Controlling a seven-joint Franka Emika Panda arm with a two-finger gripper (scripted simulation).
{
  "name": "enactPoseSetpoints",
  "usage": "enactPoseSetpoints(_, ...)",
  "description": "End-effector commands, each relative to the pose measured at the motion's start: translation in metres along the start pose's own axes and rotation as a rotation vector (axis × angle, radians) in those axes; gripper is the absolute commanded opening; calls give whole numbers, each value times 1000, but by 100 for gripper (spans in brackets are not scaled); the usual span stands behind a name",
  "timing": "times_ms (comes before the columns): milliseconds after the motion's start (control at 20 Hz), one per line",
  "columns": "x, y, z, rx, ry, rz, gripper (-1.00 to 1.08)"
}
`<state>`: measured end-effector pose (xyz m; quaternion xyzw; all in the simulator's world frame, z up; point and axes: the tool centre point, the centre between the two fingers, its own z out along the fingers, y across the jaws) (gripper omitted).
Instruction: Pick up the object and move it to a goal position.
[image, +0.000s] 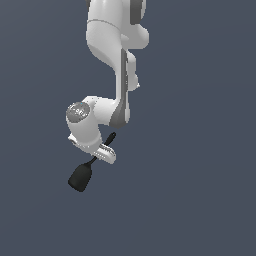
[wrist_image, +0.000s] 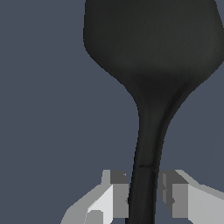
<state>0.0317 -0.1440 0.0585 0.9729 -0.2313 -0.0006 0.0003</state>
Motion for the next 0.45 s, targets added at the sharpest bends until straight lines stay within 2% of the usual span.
enactPoseSetpoints(0, 8, 7, -4, 1, 1, -2, -100)
enactPoseSetpoints(400, 13, 10, -5, 1, 1, -2, -100)
